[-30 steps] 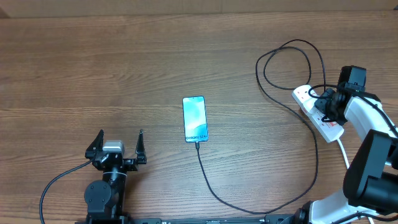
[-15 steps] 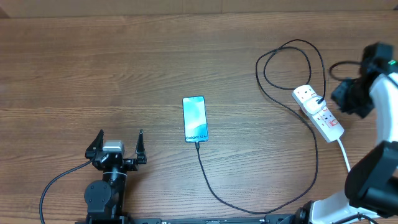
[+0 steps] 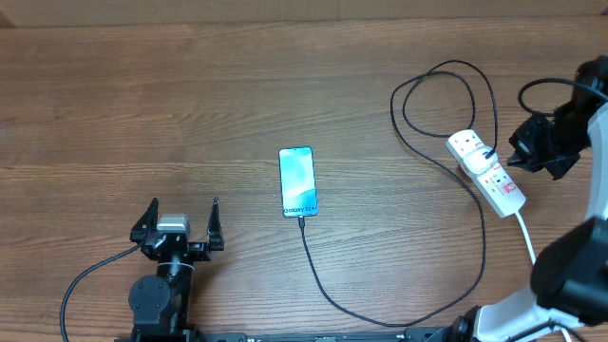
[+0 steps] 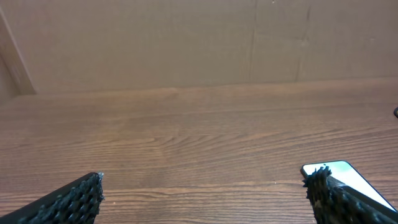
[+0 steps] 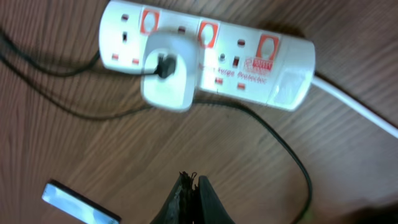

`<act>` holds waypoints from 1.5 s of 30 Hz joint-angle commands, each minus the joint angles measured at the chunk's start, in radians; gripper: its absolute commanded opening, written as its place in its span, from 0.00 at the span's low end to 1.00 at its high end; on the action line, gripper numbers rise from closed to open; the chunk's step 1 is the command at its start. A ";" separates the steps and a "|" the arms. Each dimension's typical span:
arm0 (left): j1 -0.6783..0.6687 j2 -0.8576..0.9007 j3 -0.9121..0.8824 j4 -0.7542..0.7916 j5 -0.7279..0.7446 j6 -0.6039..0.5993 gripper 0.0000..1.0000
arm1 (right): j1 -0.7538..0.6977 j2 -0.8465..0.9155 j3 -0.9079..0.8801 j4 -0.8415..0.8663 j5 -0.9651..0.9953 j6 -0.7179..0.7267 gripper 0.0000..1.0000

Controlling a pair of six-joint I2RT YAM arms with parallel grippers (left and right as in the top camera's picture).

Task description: Plug charger to phone and switch on socket

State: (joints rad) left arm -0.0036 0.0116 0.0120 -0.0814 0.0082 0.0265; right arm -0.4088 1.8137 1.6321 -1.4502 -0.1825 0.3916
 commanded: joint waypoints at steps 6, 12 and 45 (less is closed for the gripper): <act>0.010 0.001 -0.006 0.002 0.010 0.014 0.99 | -0.040 0.145 -0.001 0.101 -0.052 -0.052 0.04; 0.010 0.001 -0.006 0.002 0.010 0.014 0.99 | -0.069 0.214 -0.001 0.108 -0.056 -0.060 0.04; 0.010 0.001 -0.006 0.002 0.010 0.014 0.99 | -0.028 0.278 -0.002 0.222 -0.037 -0.074 0.04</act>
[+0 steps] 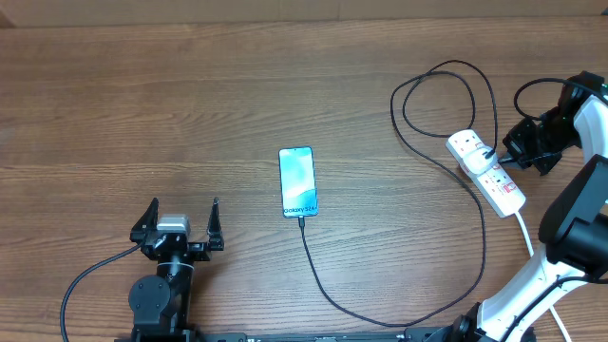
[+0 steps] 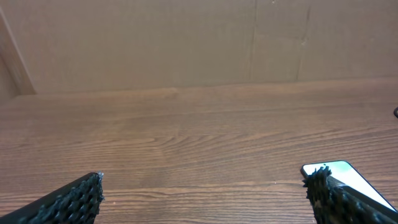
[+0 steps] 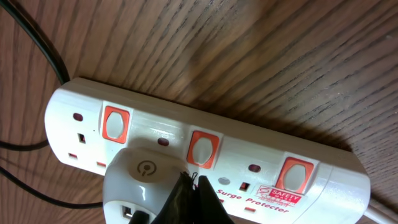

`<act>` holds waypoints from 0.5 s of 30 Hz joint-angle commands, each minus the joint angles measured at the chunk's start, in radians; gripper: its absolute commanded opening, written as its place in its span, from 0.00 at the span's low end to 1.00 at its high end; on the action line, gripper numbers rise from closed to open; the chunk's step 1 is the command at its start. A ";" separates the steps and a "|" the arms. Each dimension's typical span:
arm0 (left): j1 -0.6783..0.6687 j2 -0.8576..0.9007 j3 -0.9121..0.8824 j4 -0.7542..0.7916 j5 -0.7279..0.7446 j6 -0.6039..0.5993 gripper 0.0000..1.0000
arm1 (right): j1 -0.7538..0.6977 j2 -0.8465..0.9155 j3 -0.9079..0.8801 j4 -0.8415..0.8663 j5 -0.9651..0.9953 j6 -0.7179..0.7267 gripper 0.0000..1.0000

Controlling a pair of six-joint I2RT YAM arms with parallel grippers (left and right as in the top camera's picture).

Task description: Plug charger to phone and switch on socket

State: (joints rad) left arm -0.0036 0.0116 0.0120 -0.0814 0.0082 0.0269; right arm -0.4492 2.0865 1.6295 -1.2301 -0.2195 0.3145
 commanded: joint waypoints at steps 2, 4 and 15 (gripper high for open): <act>0.010 0.001 -0.006 0.002 0.010 0.014 0.99 | 0.018 0.005 -0.001 -0.002 0.000 0.003 0.04; 0.010 0.001 -0.006 0.002 0.010 0.014 1.00 | 0.023 0.009 -0.001 -0.006 0.001 0.002 0.04; 0.010 0.001 -0.006 0.002 0.010 0.014 0.99 | 0.024 0.062 -0.001 -0.007 0.001 0.003 0.04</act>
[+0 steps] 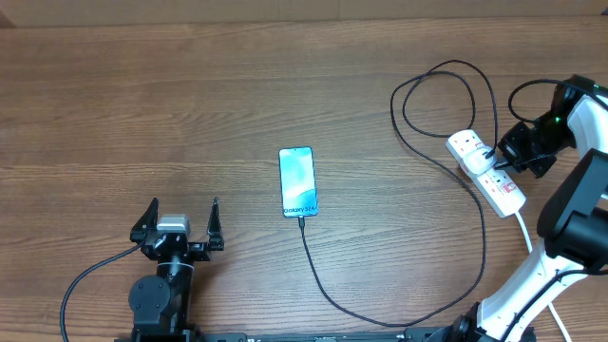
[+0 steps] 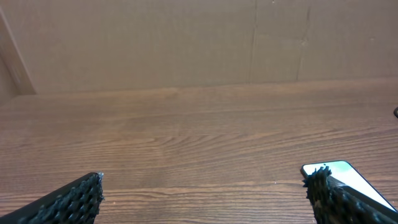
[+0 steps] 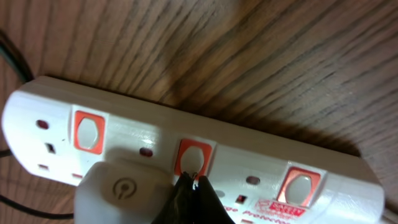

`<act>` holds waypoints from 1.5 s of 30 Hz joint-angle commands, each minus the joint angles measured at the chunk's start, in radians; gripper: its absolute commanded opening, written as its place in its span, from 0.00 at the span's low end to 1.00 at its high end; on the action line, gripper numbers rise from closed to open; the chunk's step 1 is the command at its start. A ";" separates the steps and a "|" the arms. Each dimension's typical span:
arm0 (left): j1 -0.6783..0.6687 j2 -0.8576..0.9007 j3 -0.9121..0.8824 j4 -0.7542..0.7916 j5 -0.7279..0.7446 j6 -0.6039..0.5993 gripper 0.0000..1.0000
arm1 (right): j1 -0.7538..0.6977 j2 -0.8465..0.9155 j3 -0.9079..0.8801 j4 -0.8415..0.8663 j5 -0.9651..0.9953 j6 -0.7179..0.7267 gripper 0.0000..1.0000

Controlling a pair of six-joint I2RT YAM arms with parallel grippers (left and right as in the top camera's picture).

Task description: Plug charger to phone and switch on socket

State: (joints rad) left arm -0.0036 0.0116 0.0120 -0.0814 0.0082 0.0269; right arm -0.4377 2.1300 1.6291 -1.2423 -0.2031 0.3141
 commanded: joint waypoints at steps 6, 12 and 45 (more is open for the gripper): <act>0.010 0.001 -0.006 0.002 0.010 0.014 1.00 | 0.029 0.025 0.000 0.008 0.008 0.003 0.04; 0.010 0.001 -0.006 0.002 0.010 0.014 1.00 | 0.055 0.025 0.000 0.003 0.023 0.003 0.04; 0.010 0.001 -0.006 0.002 0.010 0.014 1.00 | 0.151 -0.610 0.229 -0.308 0.288 0.134 0.04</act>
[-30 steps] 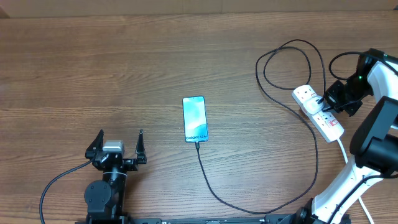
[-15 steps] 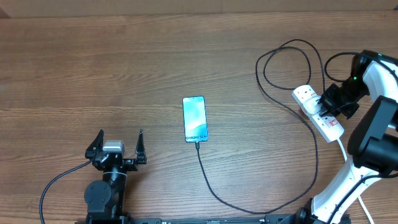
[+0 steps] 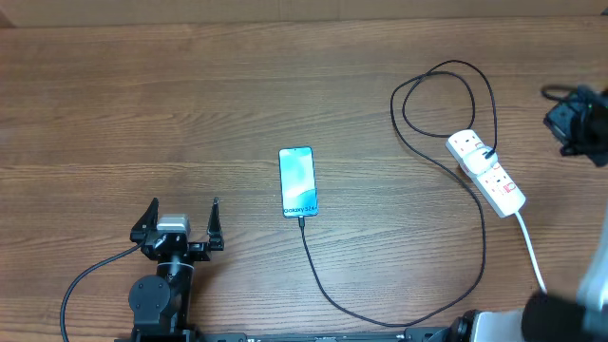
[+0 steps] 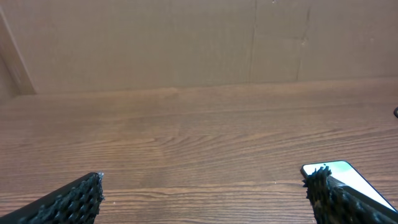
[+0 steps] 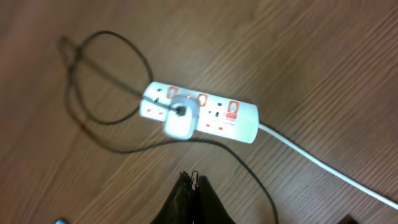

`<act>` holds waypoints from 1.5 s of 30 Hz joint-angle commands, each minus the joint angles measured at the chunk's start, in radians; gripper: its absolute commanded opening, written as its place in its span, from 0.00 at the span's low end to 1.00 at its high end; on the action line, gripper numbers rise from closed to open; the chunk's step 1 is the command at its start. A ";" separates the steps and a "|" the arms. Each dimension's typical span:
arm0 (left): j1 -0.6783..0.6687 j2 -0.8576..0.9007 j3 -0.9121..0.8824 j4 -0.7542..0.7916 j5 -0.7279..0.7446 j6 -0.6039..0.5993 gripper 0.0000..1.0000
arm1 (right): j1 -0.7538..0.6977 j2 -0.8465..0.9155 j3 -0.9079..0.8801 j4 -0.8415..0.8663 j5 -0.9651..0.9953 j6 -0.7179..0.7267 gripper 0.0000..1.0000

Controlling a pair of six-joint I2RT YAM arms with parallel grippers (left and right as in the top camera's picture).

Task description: Plug charger to phone and switch on socket

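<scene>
The phone (image 3: 296, 180) lies face up mid-table with its screen lit; a corner of the phone (image 4: 339, 171) shows in the left wrist view. A black cable (image 3: 313, 261) is plugged into its near end. The cable loops to the white charger (image 5: 181, 124), which sits in the white power strip (image 3: 489, 176), also seen as the power strip (image 5: 211, 112) with orange switches. The blur hides the switch positions. My right gripper (image 5: 191, 177) is shut and empty, high above the table. From overhead the right gripper (image 3: 570, 123) is right of the strip. My left gripper (image 4: 204, 183) rests open, left of the phone.
The strip's white lead (image 3: 527, 247) runs toward the near right table edge. The black cable forms a loop (image 3: 442, 100) behind the strip. A cardboard wall (image 4: 199, 43) stands beyond the far table edge.
My right gripper's shut tips were pressed against the strip's middle switch; now the gripper is high above and to the right of the strip. The left arm and phone have not moved.
My shut right gripper first hung beside the strip, with the phone cabled and lit. Then it was close over the middle switch by the charger, then touching that switch. Now it is lifted well clear of the strip.
</scene>
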State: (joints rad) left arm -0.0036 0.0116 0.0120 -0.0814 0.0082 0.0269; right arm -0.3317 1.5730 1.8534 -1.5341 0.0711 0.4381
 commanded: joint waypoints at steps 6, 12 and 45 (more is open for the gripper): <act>0.010 0.001 -0.006 0.002 0.010 0.014 1.00 | 0.187 -0.220 0.004 -0.073 0.014 0.010 0.04; 0.010 0.001 -0.006 0.002 0.010 0.014 1.00 | 0.322 -0.385 0.004 -0.109 0.012 0.011 0.05; 0.010 0.001 -0.006 0.002 0.010 0.014 1.00 | 0.345 -0.723 -0.173 0.037 0.037 -0.127 1.00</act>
State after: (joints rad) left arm -0.0036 0.0116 0.0120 -0.0811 0.0082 0.0269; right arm 0.0074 0.9226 1.7691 -1.5707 0.0956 0.3527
